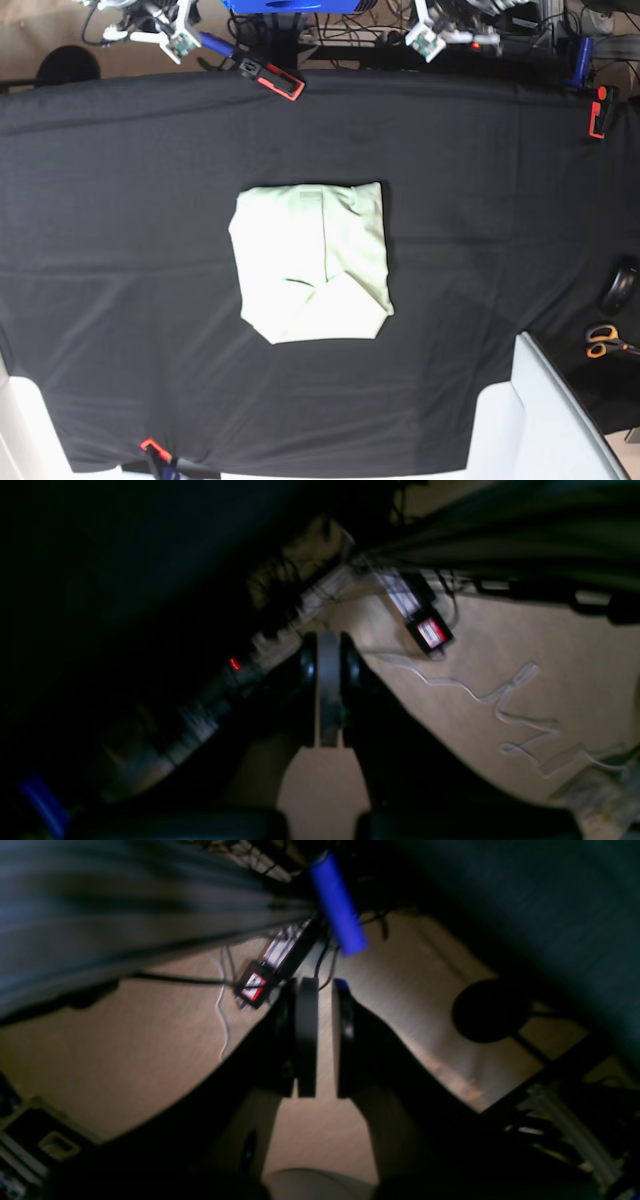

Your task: Fold the T-shirt properly

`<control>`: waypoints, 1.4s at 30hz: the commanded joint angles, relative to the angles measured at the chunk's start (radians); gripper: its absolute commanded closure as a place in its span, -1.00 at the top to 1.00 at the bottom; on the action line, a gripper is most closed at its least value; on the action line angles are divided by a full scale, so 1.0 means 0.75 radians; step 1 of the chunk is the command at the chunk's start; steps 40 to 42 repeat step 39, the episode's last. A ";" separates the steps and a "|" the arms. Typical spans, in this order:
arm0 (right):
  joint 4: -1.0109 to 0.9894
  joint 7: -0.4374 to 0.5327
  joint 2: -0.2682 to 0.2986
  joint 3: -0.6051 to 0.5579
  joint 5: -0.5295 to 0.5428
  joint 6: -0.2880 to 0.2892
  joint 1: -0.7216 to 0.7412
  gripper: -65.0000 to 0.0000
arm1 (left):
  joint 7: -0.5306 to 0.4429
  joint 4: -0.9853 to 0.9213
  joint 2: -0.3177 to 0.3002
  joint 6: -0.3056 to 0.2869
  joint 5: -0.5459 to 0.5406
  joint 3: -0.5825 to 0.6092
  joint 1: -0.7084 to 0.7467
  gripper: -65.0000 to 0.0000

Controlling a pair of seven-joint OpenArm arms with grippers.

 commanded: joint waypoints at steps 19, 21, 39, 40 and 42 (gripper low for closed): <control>-2.380 0.993 0.162 -0.006 0.000 -0.004 0.841 -0.87 | -0.509 -1.900 0.338 0.132 -0.014 0.289 -0.774 -0.87; -2.390 1.077 0.191 -0.006 0.000 -0.064 0.843 -0.86 | -0.611 -1.978 0.340 0.132 -0.014 0.197 -0.827 -0.77; -2.390 1.095 0.207 -0.002 0.000 -0.643 0.864 -0.85 | -0.660 -2.011 0.397 0.132 -0.004 -0.006 -0.917 -0.74; -2.390 1.095 0.207 -0.002 0.000 -0.643 0.864 -0.85 | -0.660 -2.011 0.397 0.132 -0.004 -0.006 -0.917 -0.74; -2.390 1.095 0.207 -0.002 0.000 -0.643 0.864 -0.85 | -0.660 -2.011 0.397 0.132 -0.004 -0.006 -0.917 -0.74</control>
